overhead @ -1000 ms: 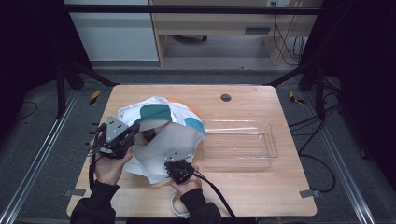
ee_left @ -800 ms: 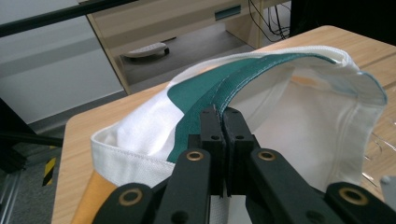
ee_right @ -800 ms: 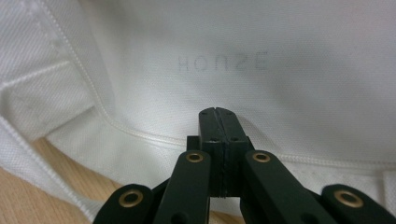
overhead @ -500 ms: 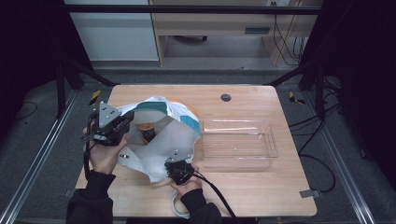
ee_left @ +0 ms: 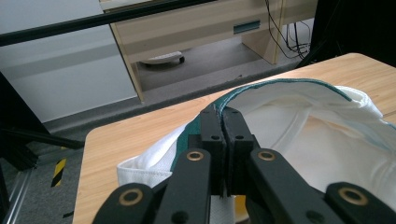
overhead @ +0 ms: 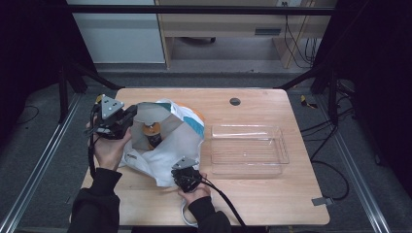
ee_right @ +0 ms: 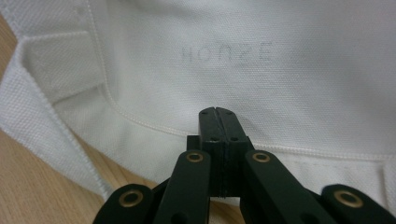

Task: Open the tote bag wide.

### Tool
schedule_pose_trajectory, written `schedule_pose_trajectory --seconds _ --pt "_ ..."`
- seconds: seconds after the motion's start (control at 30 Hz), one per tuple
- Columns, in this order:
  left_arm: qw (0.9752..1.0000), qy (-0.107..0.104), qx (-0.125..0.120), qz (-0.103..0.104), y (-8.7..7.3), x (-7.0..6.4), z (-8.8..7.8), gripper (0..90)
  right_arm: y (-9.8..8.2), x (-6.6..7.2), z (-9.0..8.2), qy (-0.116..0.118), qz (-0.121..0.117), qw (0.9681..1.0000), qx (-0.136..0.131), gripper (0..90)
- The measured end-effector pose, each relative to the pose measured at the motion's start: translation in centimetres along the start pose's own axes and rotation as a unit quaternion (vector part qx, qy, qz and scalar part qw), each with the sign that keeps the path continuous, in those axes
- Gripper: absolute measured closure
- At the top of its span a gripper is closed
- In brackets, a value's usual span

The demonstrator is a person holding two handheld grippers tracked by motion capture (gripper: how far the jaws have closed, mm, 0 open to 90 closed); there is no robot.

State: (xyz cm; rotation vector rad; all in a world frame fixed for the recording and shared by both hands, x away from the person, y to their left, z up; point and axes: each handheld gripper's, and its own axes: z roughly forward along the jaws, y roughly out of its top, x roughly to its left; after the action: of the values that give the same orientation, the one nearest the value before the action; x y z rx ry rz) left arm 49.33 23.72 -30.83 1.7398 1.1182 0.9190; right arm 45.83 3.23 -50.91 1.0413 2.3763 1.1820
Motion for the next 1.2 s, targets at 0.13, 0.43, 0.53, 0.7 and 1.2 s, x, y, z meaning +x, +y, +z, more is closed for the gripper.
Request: schedule_pose_trajectory --seconds 0.13,0.43,0.53,0.7,1.2 --pt "0.9999 -0.004 -0.003 -0.009 0.2 0.2 0.2 88.7 0.0 0.0 0.0 -0.002 0.0 1.0 0.0 90.0" --pt "0.9999 -0.013 -0.005 0.003 -0.4 -0.4 0.0 88.6 0.5 -0.2 -0.6 -0.004 -0.005 0.9994 -0.034 81.9" --pt "0.9998 -0.016 -0.007 0.003 -0.6 -0.5 -0.2 88.6 1.3 -0.4 -1.9 0.002 -0.005 0.9973 -0.073 77.0" --pt "0.9998 -0.019 -0.006 0.005 -0.9 -0.5 -0.4 88.6 3.0 -0.9 -4.4 -0.001 -0.013 0.9925 -0.122 71.0" --pt "0.9998 -0.02 -0.003 0.009 -1.2 -0.6 -0.6 88.4 8.1 -3.7 -9.8 -0.056 -0.033 0.9761 -0.207 55.2"
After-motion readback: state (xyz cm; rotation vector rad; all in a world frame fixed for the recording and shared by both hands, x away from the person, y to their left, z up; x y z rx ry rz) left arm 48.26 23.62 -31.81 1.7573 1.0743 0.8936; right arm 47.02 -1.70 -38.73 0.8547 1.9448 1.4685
